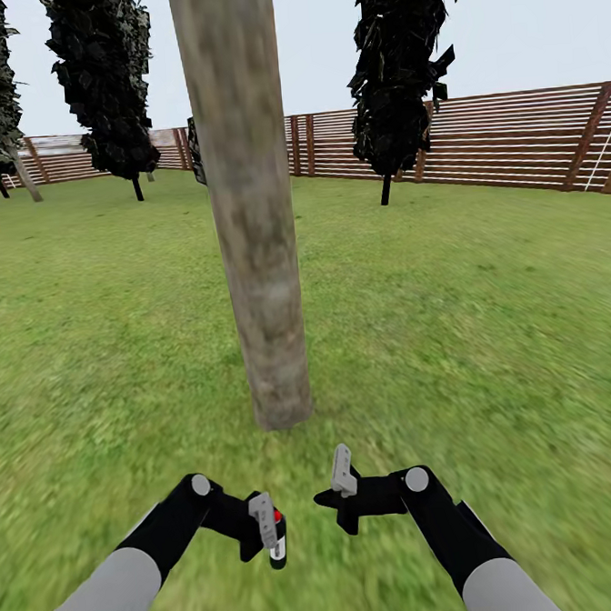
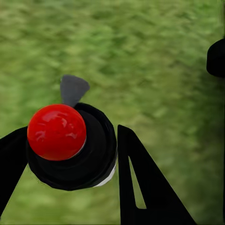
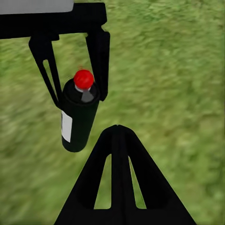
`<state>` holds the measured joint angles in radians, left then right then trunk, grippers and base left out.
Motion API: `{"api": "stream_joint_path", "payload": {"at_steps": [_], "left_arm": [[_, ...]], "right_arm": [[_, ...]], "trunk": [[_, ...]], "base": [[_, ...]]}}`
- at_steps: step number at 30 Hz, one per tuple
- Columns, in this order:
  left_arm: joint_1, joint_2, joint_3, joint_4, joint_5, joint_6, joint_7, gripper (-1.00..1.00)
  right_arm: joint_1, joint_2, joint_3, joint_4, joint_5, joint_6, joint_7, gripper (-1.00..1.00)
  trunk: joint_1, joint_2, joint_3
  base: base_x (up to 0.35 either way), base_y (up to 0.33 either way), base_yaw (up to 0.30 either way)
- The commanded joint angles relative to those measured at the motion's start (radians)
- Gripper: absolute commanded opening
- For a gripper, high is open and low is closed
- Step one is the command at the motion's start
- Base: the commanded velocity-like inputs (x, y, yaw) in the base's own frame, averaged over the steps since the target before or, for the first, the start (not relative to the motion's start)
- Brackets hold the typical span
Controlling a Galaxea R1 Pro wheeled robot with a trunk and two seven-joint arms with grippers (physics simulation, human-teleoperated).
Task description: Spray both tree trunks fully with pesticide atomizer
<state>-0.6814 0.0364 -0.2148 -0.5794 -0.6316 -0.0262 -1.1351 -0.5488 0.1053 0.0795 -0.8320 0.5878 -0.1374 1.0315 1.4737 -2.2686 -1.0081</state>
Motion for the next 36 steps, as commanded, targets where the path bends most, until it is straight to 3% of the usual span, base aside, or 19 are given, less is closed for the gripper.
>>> {"api": "stream_joint_path", "payload": {"at_steps": [1, 5, 8, 12, 16, 31, 36], "left_arm": [[0.000, -0.001, -0.003, -0.002, -0.003, -0.003, -0.001, -1.00], [0.000, -0.018, -0.003, -0.002, -0.003, -0.003, 0.004, -1.00], [0.000, -0.032, -0.004, -0.002, -0.002, -0.003, 0.047, -1.00], [0.000, -0.040, -0.033, -0.002, -0.002, -0.002, 0.073, -1.00], [-0.001, -0.042, -0.058, -0.002, -0.001, 0.000, 0.077, -1.00], [-0.007, -0.070, -0.072, -0.003, -0.003, 0.000, 0.077, -1.00], [-0.009, -0.072, -0.104, -0.007, -0.004, 0.004, 0.078, -1.00]], "right_arm": [[0.000, 0.001, -0.001, -0.001, 0.010, -0.010, 0.001, -1.00], [0.000, 0.001, -0.001, -0.001, 0.010, -0.010, 0.001, -1.00], [0.000, 0.001, -0.001, -0.001, 0.010, -0.011, 0.001, -1.00], [0.000, 0.001, -0.001, -0.001, 0.010, -0.010, 0.001, -1.00], [0.000, 0.001, -0.001, -0.001, 0.010, -0.011, 0.001, -1.00], [0.000, 0.001, 0.000, 0.000, 0.013, -0.010, -0.001, -1.00], [0.000, 0.001, -0.001, 0.001, 0.015, -0.010, -0.001, -1.00]], "trunk": [[0.000, 0.000, -0.001], [0.000, 0.000, -0.001], [0.000, 0.000, -0.001], [0.000, 0.000, -0.001], [0.000, 0.000, -0.001], [0.000, 0.000, -0.001], [0.000, 0.000, -0.001]], "base": [[0.000, 0.000, 0.000], [0.000, 0.000, 0.000], [0.000, 0.000, 0.000], [0.000, 0.000, 0.000], [0.000, 0.000, 0.000], [0.000, 0.000, 0.000], [0.000, 0.000, 0.000]]}}
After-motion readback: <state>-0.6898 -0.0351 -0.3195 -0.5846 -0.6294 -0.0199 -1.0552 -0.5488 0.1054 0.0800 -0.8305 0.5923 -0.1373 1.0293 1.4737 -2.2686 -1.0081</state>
